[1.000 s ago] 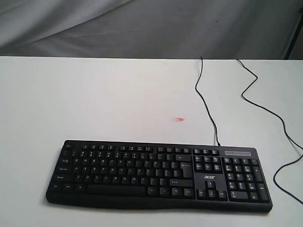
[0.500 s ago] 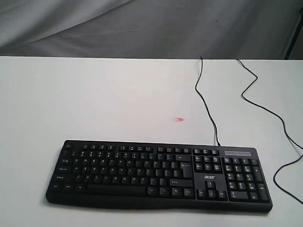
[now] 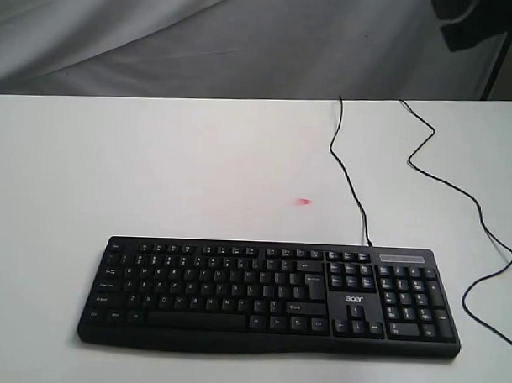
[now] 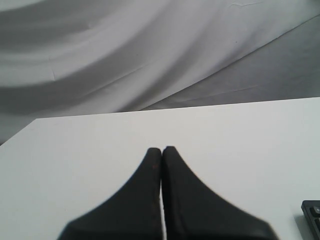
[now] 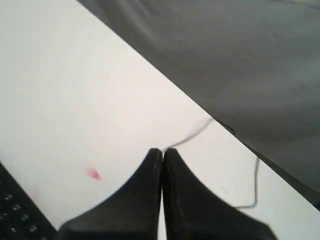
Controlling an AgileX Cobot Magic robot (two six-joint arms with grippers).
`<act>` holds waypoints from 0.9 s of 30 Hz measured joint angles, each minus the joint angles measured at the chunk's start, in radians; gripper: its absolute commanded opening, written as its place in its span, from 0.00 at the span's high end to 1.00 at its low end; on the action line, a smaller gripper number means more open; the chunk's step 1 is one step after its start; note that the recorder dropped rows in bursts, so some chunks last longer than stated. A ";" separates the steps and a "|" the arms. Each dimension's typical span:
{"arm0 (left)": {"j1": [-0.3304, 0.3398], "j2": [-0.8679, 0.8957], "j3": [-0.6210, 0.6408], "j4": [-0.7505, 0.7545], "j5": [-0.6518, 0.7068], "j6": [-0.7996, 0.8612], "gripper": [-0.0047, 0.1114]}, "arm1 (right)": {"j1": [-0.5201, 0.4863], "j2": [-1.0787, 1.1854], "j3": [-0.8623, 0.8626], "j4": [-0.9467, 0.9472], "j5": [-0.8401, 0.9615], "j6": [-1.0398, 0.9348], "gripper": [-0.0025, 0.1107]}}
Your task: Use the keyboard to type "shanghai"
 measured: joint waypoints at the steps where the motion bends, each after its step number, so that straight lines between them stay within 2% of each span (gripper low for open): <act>1: 0.000 0.000 0.000 0.000 0.000 0.000 0.95 | 0.000 0.000 0.017 0.068 0.000 -0.071 0.98; 5: 0.000 0.000 0.000 0.000 0.000 0.000 0.95 | 0.002 0.005 0.073 0.265 0.000 -0.283 0.98; 10: 0.000 0.000 0.000 0.000 0.000 0.000 0.95 | 0.032 0.048 0.086 0.379 0.025 -0.395 0.98; 20: 0.000 0.000 0.000 0.000 0.000 0.000 0.95 | 0.227 0.217 0.086 0.575 0.036 -0.621 0.98; 27: 0.000 0.000 0.000 0.000 0.000 0.000 0.95 | 0.352 0.338 0.086 0.608 0.011 -0.709 0.98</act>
